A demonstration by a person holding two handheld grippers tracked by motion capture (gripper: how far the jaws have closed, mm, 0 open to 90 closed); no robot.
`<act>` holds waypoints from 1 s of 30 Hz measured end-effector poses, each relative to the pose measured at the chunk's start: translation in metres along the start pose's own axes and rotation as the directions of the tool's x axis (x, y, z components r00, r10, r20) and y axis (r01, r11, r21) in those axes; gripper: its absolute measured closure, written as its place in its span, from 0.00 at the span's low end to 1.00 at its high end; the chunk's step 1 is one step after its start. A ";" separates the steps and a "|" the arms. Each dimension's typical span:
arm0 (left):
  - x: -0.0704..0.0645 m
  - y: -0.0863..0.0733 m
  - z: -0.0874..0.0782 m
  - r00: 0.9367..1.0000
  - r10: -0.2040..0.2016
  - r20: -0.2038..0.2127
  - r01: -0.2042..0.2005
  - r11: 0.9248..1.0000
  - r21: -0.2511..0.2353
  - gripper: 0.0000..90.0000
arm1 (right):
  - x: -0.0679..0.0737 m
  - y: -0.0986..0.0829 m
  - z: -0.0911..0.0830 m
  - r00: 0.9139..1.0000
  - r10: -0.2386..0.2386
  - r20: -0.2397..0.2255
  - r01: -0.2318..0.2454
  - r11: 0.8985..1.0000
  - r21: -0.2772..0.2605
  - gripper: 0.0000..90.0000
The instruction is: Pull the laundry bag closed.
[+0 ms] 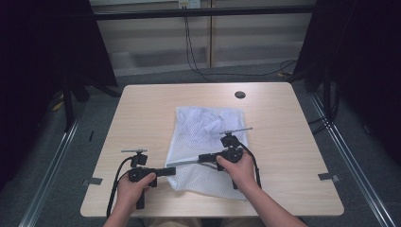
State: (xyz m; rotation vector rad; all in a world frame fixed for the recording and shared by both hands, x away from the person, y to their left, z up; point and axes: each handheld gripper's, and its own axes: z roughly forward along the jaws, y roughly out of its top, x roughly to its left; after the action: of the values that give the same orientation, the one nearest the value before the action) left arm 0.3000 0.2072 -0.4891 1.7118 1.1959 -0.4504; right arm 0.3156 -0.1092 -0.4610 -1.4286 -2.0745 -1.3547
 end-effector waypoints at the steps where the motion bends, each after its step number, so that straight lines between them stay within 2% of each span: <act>1: 0.000 0.000 0.000 1.000 0.000 0.000 0.000 1.000 0.000 0.97 | 0.000 0.000 0.000 1.000 0.000 0.000 0.000 1.000 -0.001 0.97; 2: -0.001 0.000 0.001 1.000 -0.020 0.003 0.020 1.000 -0.010 0.97 | 0.000 0.000 0.000 1.000 0.000 -0.001 0.000 1.000 -0.001 0.97; 6: 0.000 0.000 0.000 1.000 0.005 -0.003 -0.005 1.000 0.004 0.97 | 0.000 0.000 -0.002 1.000 0.003 0.007 -0.003 1.000 -0.001 0.97; 9: 0.000 -0.002 -0.001 1.000 -0.023 0.007 0.023 1.000 -0.013 0.97 | -0.002 0.000 -0.003 1.000 0.006 0.007 -0.006 1.000 -0.007 0.97; 12: 0.000 -0.002 -0.002 1.000 -0.002 -0.005 0.002 1.000 -0.005 0.97 | -0.001 -0.001 -0.002 1.000 0.003 0.006 -0.003 1.000 -0.002 0.97; 15: -0.002 -0.003 -0.003 1.000 -0.020 0.000 0.020 1.000 -0.011 0.97 | -0.002 -0.001 -0.001 1.000 0.004 0.003 -0.004 1.000 -0.004 0.97; 18: 0.000 -0.003 -0.005 1.000 -0.007 -0.011 0.007 1.000 -0.008 0.97 | -0.002 0.000 -0.001 1.000 0.005 -0.001 -0.005 1.000 -0.001 0.97; 20: 0.000 -0.003 -0.005 1.000 -0.017 -0.002 0.017 1.000 -0.013 0.97 | -0.002 0.000 0.000 1.000 0.007 -0.003 -0.007 1.000 0.006 0.97; 23: 0.001 -0.004 -0.005 1.000 -0.002 -0.005 0.002 1.000 -0.008 0.97 | -0.002 0.001 0.000 1.000 0.008 -0.005 -0.008 1.000 0.008 0.97; 30: 0.000 -0.004 -0.006 1.000 -0.009 -0.007 0.009 1.000 -0.016 0.97 | -0.003 0.001 0.000 1.000 0.009 -0.010 -0.009 1.000 0.007 0.97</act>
State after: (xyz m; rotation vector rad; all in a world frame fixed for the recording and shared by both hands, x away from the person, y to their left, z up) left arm 0.2951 0.2124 -0.4888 1.6963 1.2095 -0.4392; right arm 0.3172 -0.1108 -0.4625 -1.4234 -2.0619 -1.3477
